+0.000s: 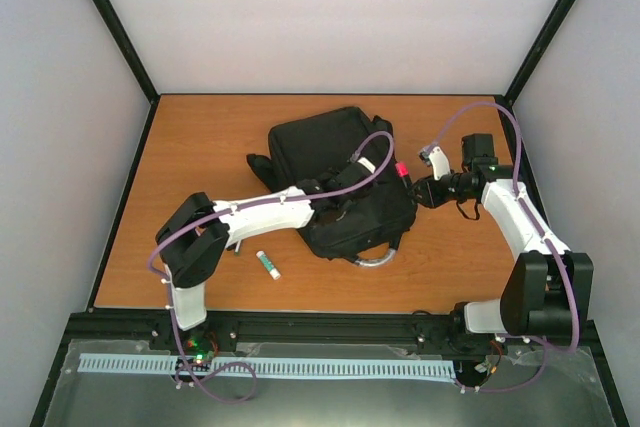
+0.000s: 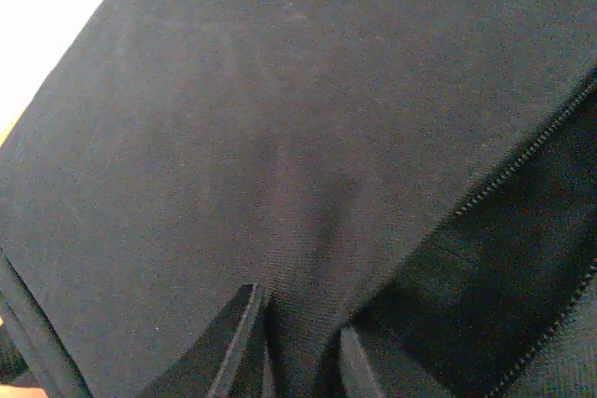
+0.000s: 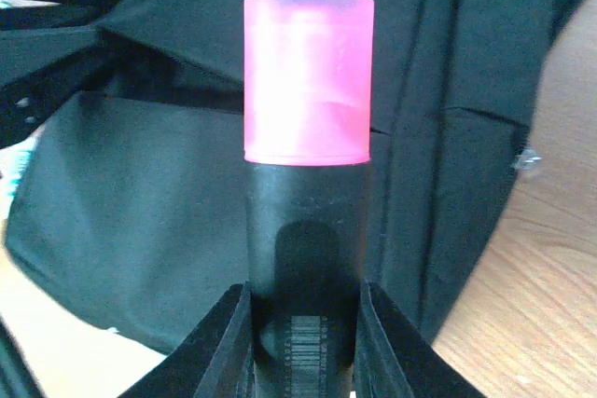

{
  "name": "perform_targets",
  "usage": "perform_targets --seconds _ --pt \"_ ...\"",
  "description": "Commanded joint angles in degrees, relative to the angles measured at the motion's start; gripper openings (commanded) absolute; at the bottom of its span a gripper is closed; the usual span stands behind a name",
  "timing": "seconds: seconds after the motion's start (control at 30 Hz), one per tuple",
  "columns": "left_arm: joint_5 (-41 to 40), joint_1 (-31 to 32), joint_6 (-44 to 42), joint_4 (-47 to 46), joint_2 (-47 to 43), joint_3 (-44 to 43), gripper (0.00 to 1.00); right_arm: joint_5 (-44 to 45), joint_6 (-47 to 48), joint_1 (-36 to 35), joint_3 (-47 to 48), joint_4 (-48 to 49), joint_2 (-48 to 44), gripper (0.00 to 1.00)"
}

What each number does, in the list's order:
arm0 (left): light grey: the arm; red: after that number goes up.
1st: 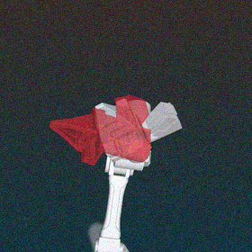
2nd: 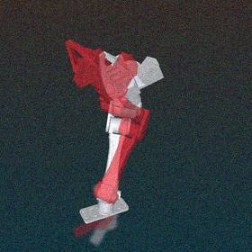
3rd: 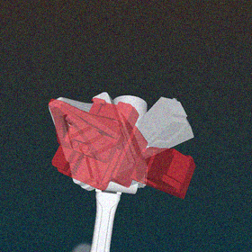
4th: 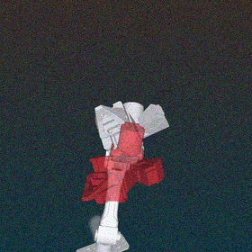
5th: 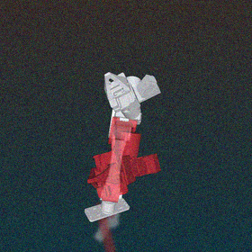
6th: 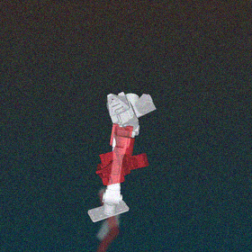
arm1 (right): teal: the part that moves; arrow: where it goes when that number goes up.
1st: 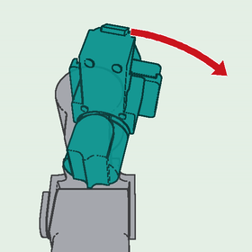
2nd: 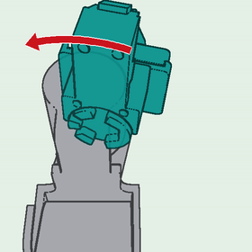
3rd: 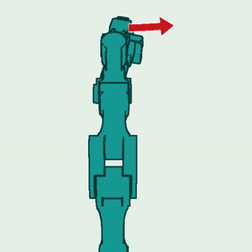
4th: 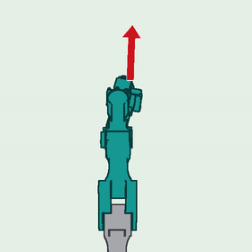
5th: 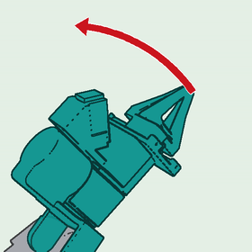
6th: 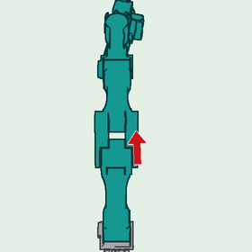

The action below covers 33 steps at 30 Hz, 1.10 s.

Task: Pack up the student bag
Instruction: Place the stationery in the student bag.

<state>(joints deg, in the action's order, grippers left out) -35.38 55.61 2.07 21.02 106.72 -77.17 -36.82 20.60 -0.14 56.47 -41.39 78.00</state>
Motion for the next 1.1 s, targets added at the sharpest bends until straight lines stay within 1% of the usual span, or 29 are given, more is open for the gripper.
perform_targets --seconds 0.0,0.1,0.2,0.37,0.47,0.53,0.57,0.67,0.77,1.0,1.07 --pt "3.54 -0.24 3.38 2.37 -2.73 -3.71 0.15 -9.04 -3.38 -0.61 1.84 -3.44 0.51 0.03" --pt "5.33 -0.24 5.12 2.79 -2.78 -4.36 0.05 -11.59 -3.09 -3.17 4.97 -8.28 3.46 0.03" --pt "5.91 -0.31 6.50 2.09 -2.83 -3.73 0.03 -12.58 -2.13 -6.61 6.55 -12.16 7.31 0.03" --pt "6.70 -0.26 8.48 1.23 -3.23 -2.52 0.02 -8.90 -2.40 -11.32 6.70 -13.26 13.12 0.03" --pt "6.75 -0.24 8.70 0.81 -3.77 -1.95 0.02 -6.68 -3.83 -13.25 6.81 -12.34 15.34 0.03" --pt "6.61 -0.24 8.61 0.82 -3.94 -1.77 0.02 -5.45 -4.74 -13.31 7.26 -11.99 16.82 0.03" --pt "6.72 -0.24 8.53 0.72 -4.16 -1.56 0.02 -4.79 -5.11 -14.65 7.43 -11.97 17.77 0.03" --pt "7.42 -0.26 8.49 -0.22 -5.21 -0.45 0.02 -3.76 -6.22 -14.80 8.26 -12.01 20.97 0.03" --pt "10.08 -0.24 7.87 -2.39 -6.49 1.40 0.02 -2.91 -7.68 -14.73 9.50 -10.67 22.60 0.03" --pt "12.17 -0.24 6.80 -3.39 -6.99 2.88 0.02 -1.32 -12.57 -14.79 16.70 -8.88 24.48 0.03" --pt "12.50 -0.24 6.49 -3.63 -6.96 2.97 0.03 -1.12 -13.83 -14.75 18.07 -7.83 24.84 0.05"
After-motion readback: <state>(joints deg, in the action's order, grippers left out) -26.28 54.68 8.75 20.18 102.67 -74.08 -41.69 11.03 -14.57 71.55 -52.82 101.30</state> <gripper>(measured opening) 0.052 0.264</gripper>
